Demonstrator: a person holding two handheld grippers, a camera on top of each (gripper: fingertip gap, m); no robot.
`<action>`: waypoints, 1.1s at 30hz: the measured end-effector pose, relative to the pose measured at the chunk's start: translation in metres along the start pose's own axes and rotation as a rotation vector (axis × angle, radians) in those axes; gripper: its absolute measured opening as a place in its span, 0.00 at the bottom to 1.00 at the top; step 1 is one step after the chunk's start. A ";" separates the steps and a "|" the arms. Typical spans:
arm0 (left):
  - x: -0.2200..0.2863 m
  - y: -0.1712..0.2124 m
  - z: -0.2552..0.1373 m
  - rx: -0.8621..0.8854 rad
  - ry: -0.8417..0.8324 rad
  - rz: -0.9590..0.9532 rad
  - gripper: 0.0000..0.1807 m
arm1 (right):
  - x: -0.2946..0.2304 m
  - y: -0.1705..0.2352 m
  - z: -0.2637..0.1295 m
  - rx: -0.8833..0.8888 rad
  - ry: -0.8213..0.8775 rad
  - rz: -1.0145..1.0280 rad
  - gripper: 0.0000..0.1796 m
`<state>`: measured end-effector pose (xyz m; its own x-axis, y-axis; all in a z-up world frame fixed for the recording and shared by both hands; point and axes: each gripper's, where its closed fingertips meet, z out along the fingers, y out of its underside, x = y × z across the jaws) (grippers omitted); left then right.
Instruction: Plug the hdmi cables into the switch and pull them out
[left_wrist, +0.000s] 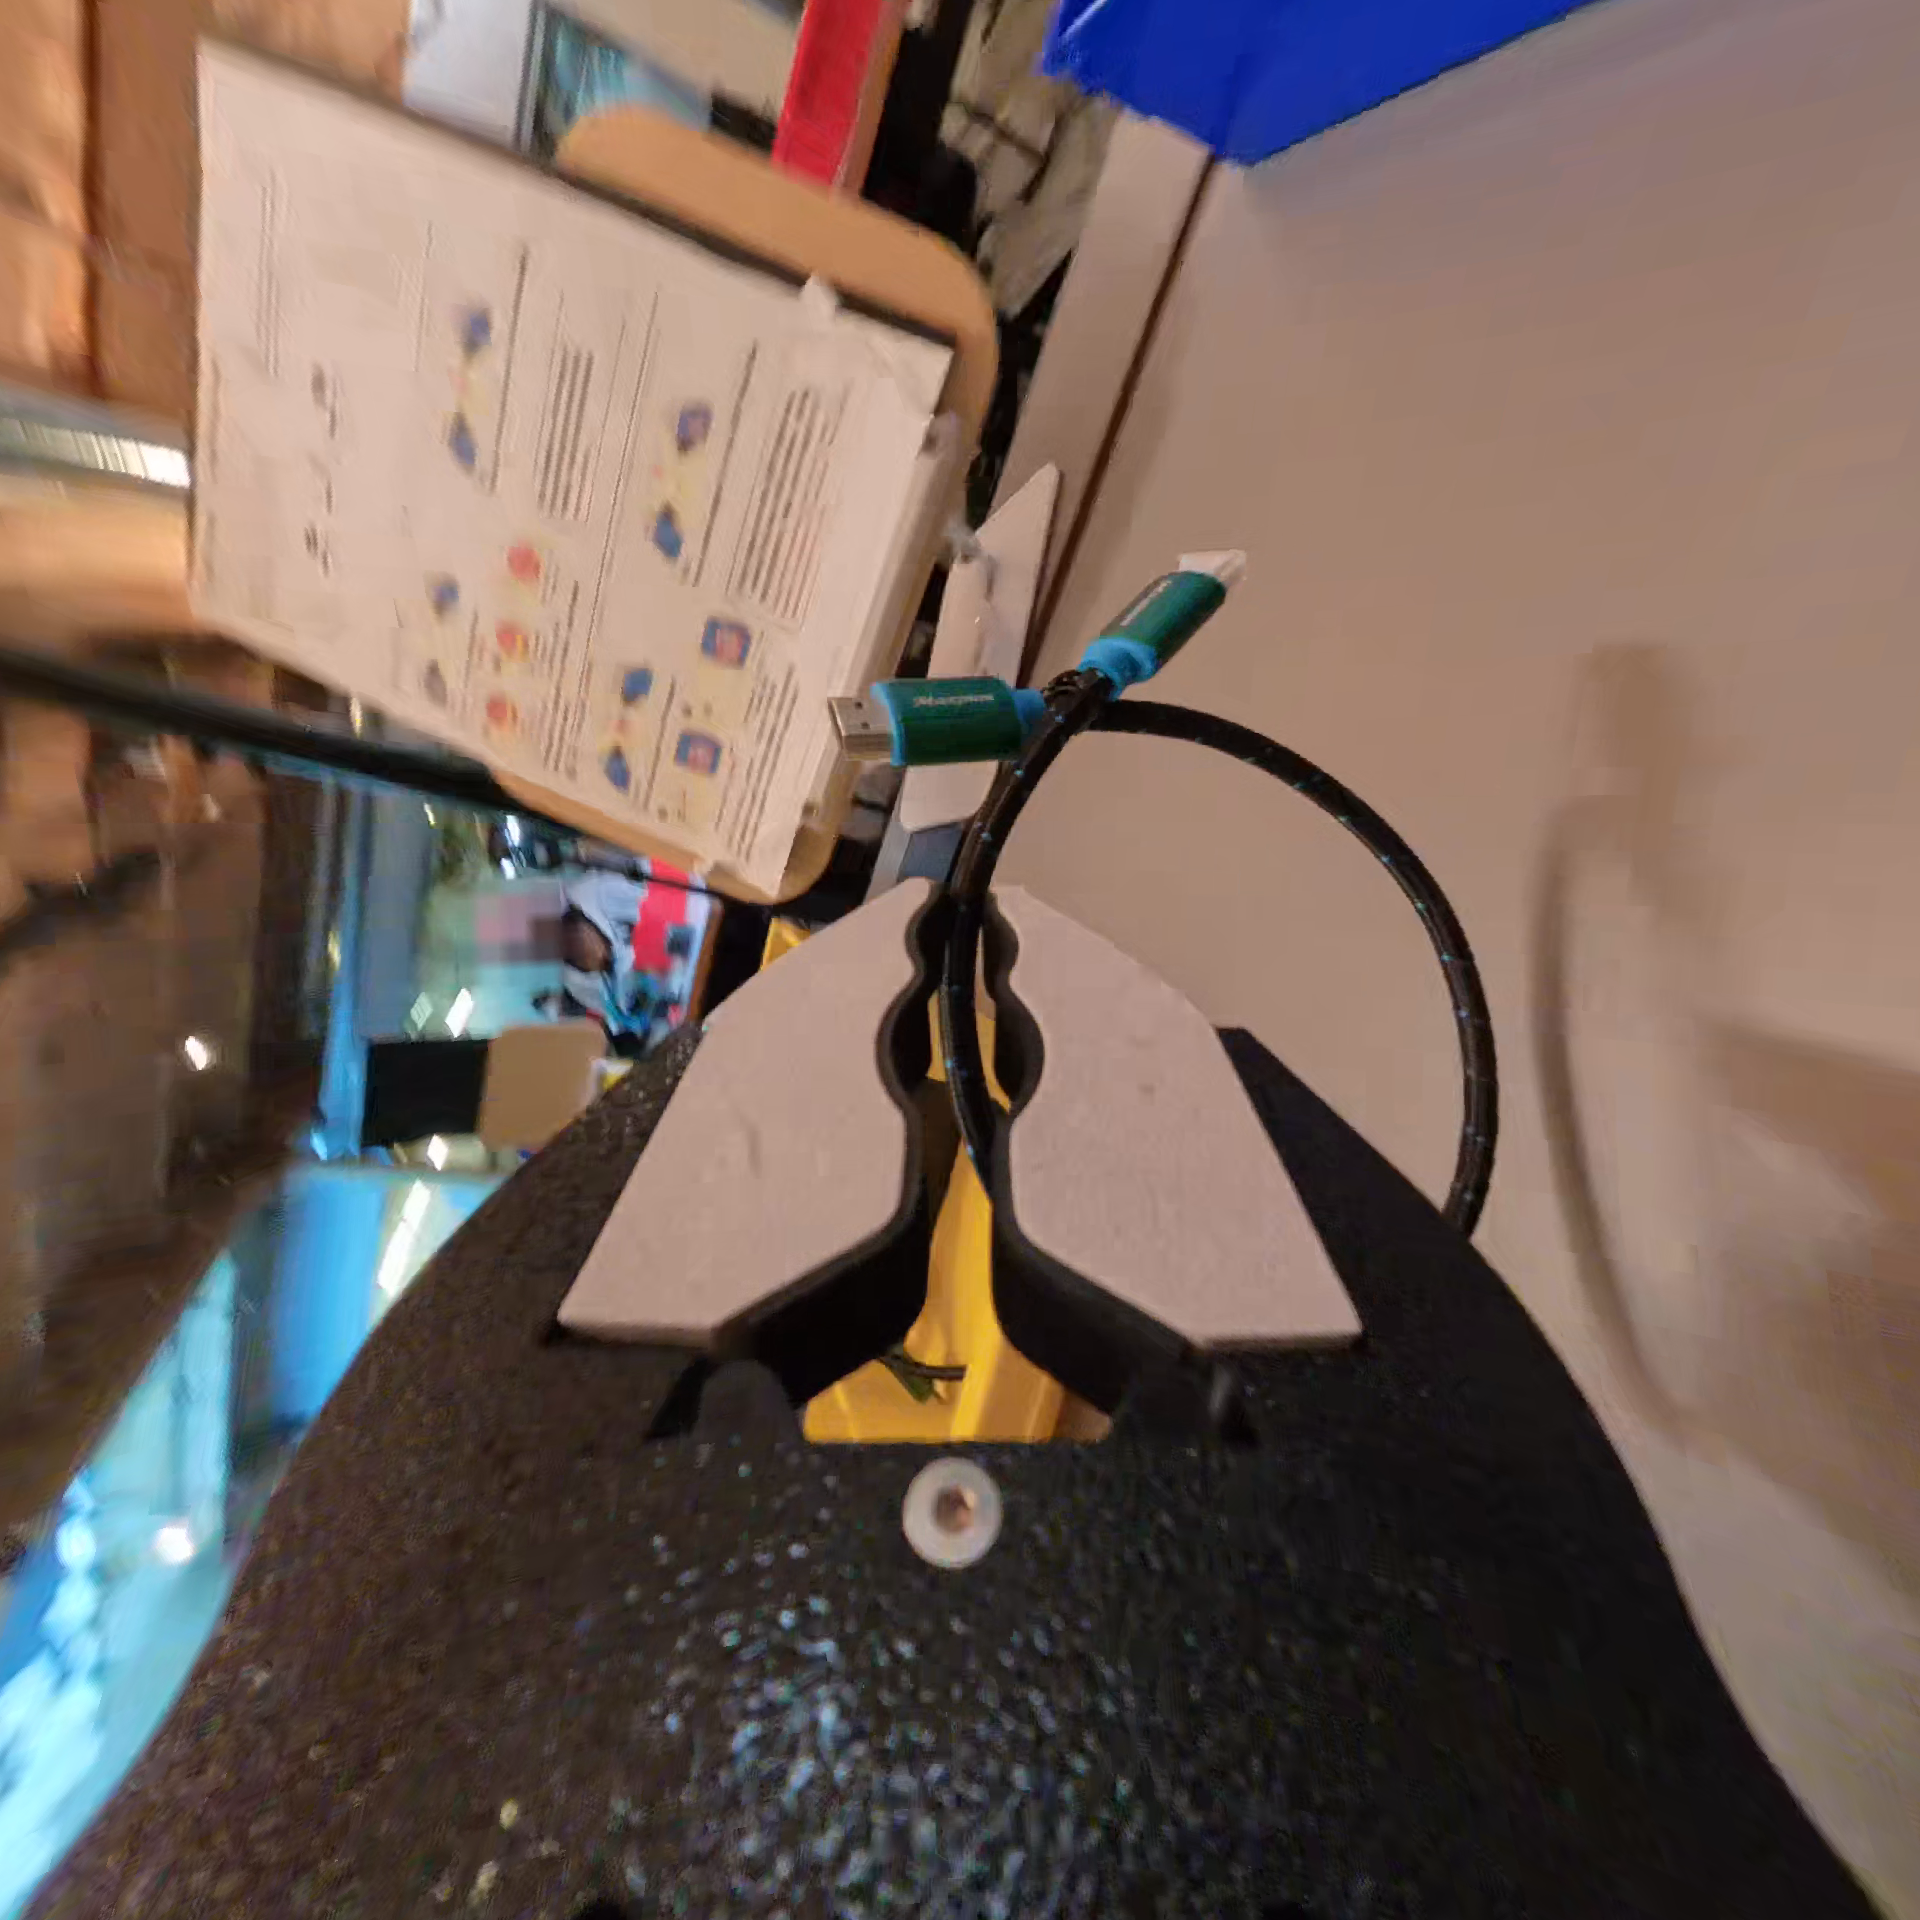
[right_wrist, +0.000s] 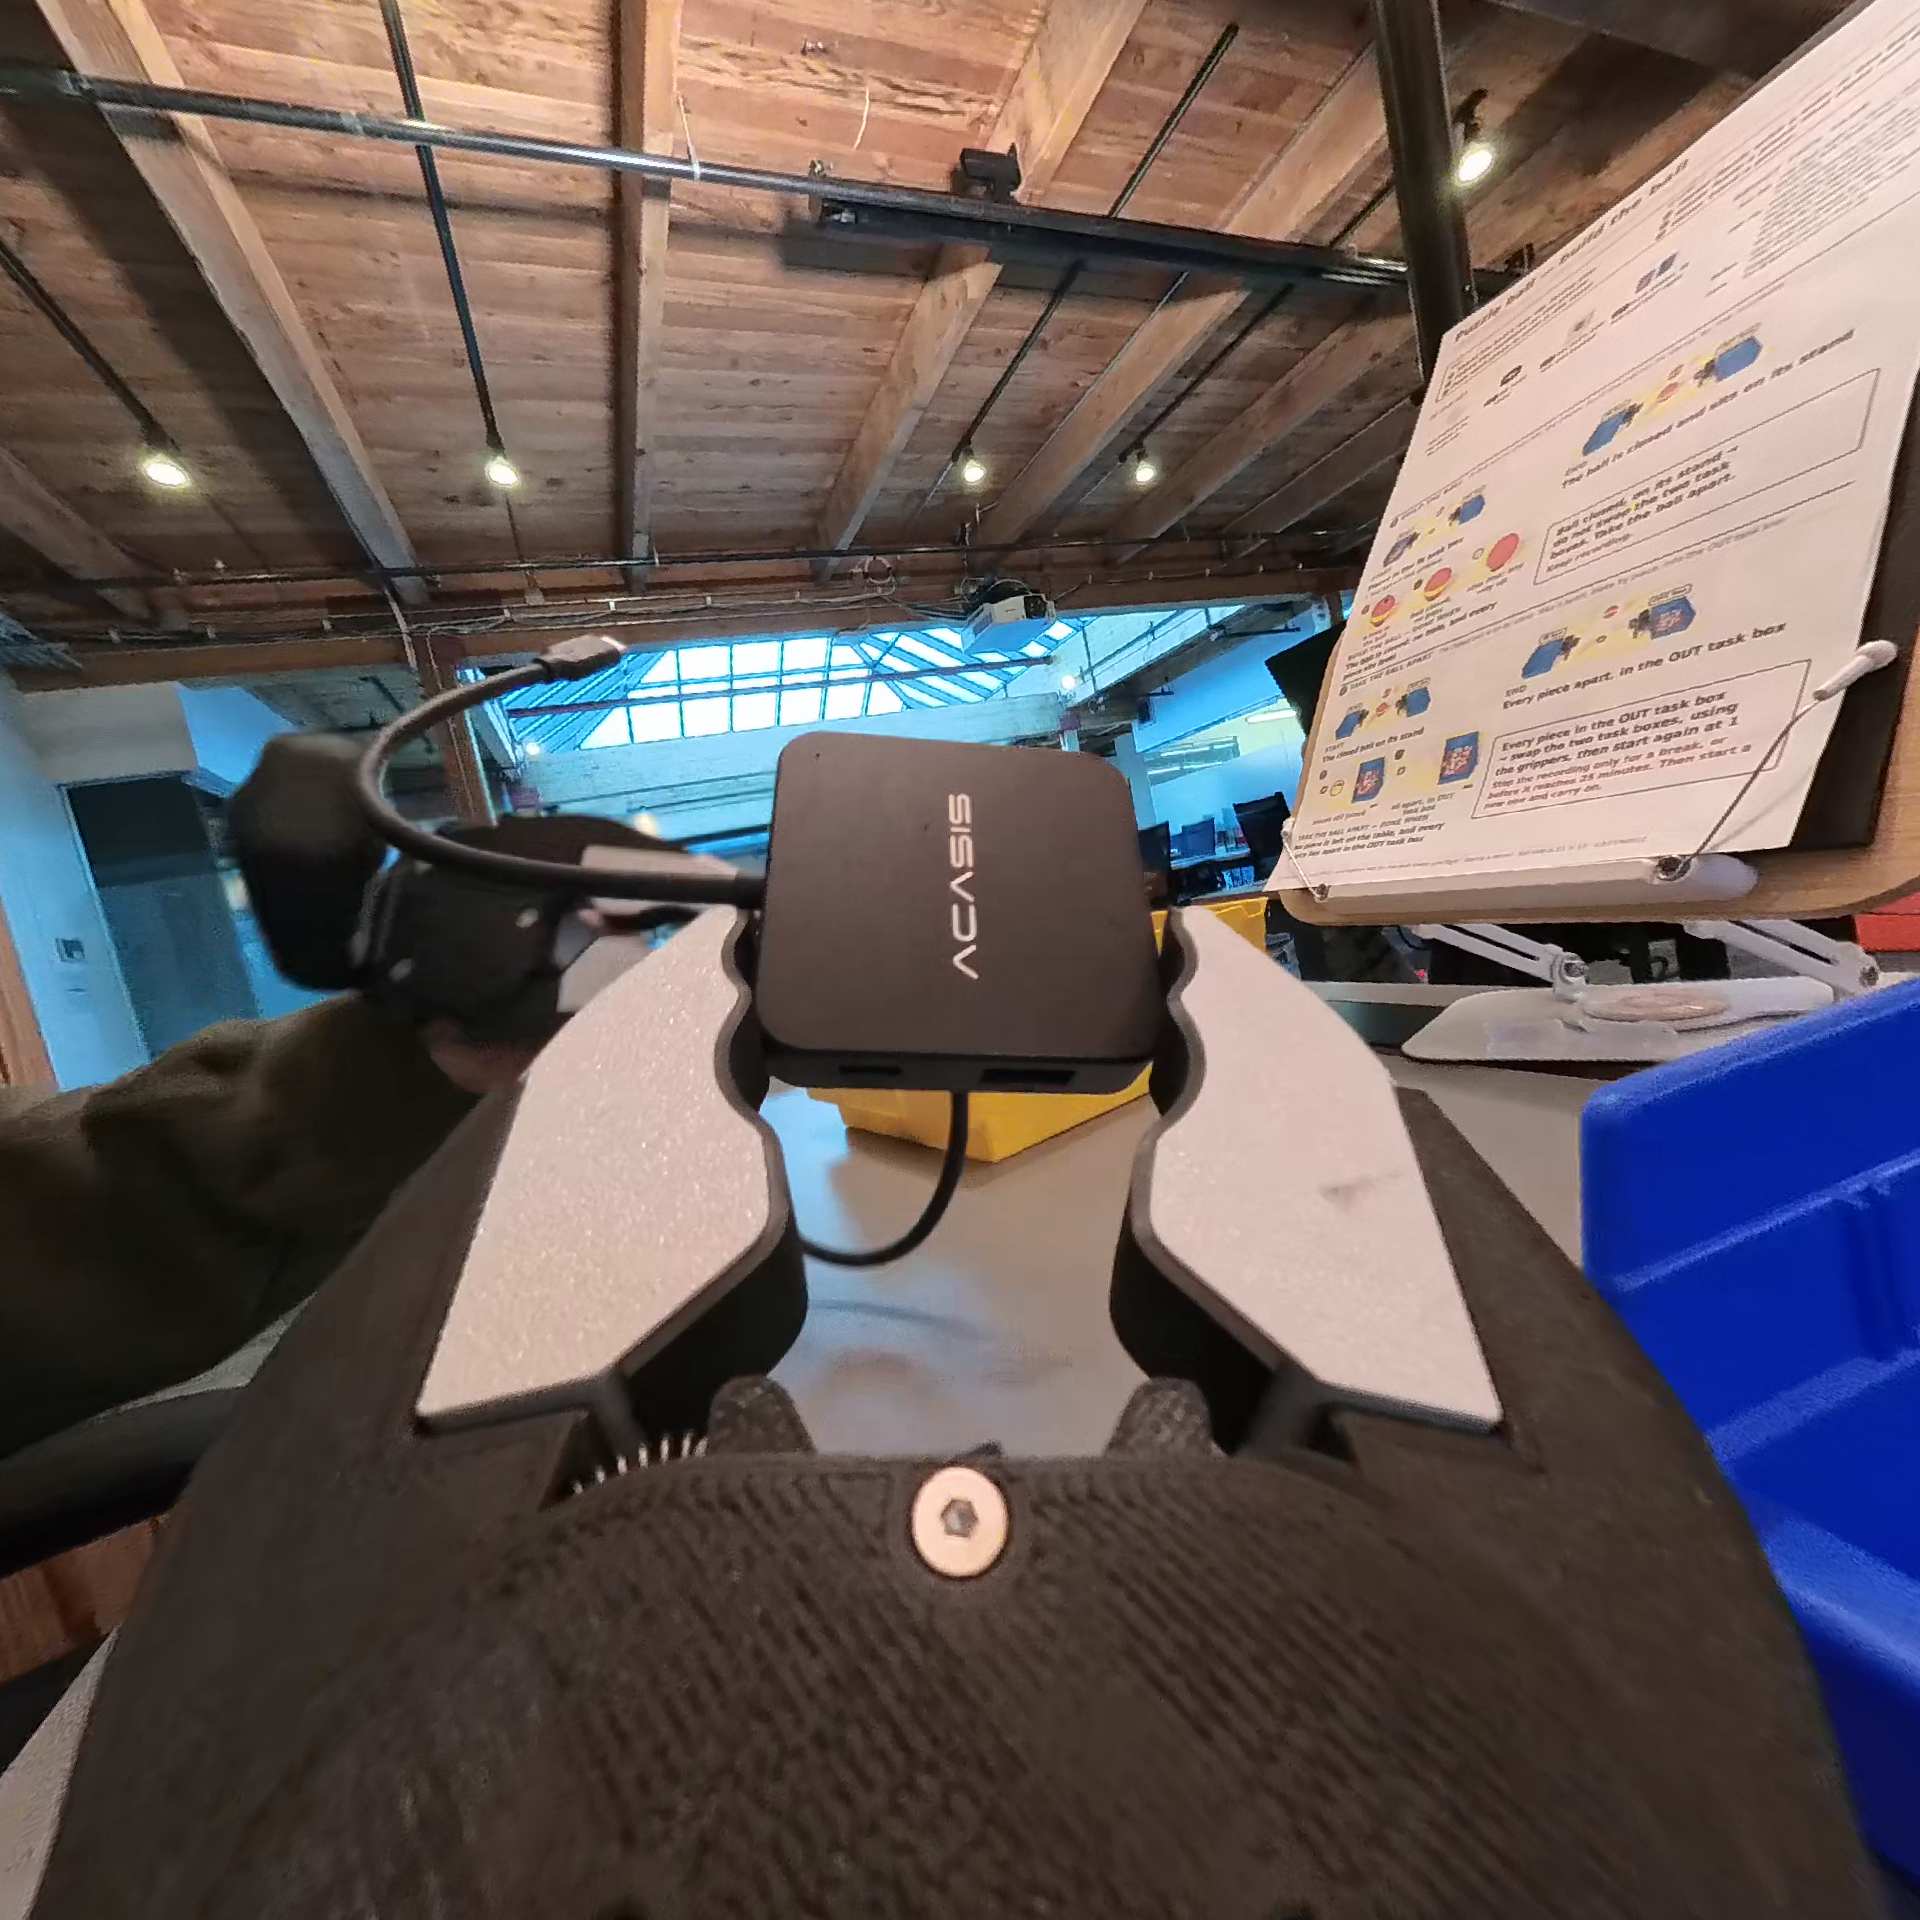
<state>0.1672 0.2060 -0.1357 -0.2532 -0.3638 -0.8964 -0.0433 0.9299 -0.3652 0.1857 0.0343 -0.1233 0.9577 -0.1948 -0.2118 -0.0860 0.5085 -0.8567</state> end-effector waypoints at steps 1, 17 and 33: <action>0.015 -0.006 -0.006 0.027 0.038 0.052 0.03 | 0.001 -0.001 -0.001 0.008 0.005 0.005 0.41; 0.150 -0.062 -0.057 0.204 0.530 0.072 0.03 | 0.001 0.001 -0.001 -0.002 0.007 0.000 0.41; 0.178 -0.047 -0.057 0.273 0.892 0.471 0.28 | 0.001 0.001 0.001 -0.003 -0.001 0.009 0.41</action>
<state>0.0692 0.1012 -0.2636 -0.8141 0.3074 -0.4927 0.4369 0.8831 -0.1711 0.1864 0.0354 -0.1244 0.9573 -0.1892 -0.2185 -0.0950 0.5079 -0.8562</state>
